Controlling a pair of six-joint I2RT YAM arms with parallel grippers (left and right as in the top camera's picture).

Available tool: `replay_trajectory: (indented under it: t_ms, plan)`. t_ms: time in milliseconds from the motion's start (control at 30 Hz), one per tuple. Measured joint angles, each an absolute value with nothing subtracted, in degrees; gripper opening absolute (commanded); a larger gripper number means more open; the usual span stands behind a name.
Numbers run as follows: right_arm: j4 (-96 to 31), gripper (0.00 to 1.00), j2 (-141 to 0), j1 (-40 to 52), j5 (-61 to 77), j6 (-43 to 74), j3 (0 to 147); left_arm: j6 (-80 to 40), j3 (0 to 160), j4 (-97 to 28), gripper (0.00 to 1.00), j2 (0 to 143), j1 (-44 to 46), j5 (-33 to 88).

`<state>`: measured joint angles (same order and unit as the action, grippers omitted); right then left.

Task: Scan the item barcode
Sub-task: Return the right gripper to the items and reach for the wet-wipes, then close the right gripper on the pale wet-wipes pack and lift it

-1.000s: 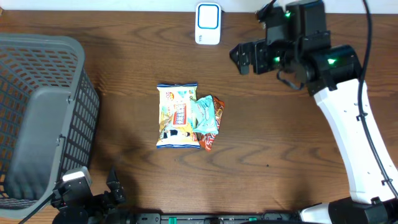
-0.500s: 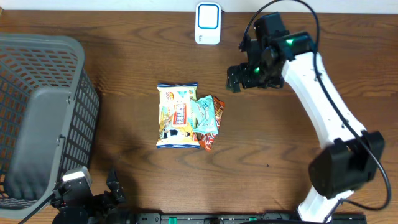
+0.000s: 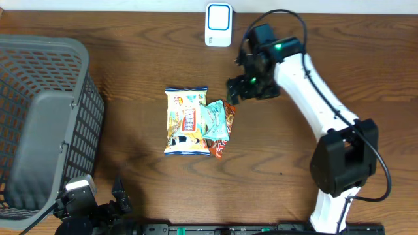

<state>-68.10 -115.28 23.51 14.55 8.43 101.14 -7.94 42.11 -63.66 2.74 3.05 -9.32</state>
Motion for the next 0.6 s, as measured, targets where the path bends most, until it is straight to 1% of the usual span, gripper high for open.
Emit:
replay_trajectory:
  t_ms: [167,267,300,367,400,467,600]
  plan:
    - [-63.42,0.99,-116.68,30.61,14.55,13.63,101.12,-7.94,42.11,-63.66,0.98,2.74,3.05,-9.32]
    - [-58.89,0.99,-116.95,36.07,11.46,15.7,101.14,-7.94,42.09,-63.66,0.98,2.74,3.05,-9.32]
    - [-58.52,0.97,-116.95,37.3,10.07,16.58,101.14,-7.94,42.09,-63.66,0.98,2.74,3.05,-9.32]
    - [-58.13,0.89,-116.95,40.69,3.62,21.71,101.12,-7.94,42.11,-63.66,0.98,2.74,3.05,-9.32]
    - [-58.06,0.87,-116.97,42.06,-0.47,24.69,101.1,-7.94,42.11,-63.64,0.98,2.74,3.05,-9.32]
    - [-57.87,0.86,-116.99,44.95,-9.45,30.13,100.79,-7.94,42.11,-63.66,0.98,2.74,3.05,-9.32]
    - [-57.32,0.86,-118.8,49.74,-20.14,35.44,100.64,-7.94,42.09,-63.64,0.98,2.74,3.05,-9.32]
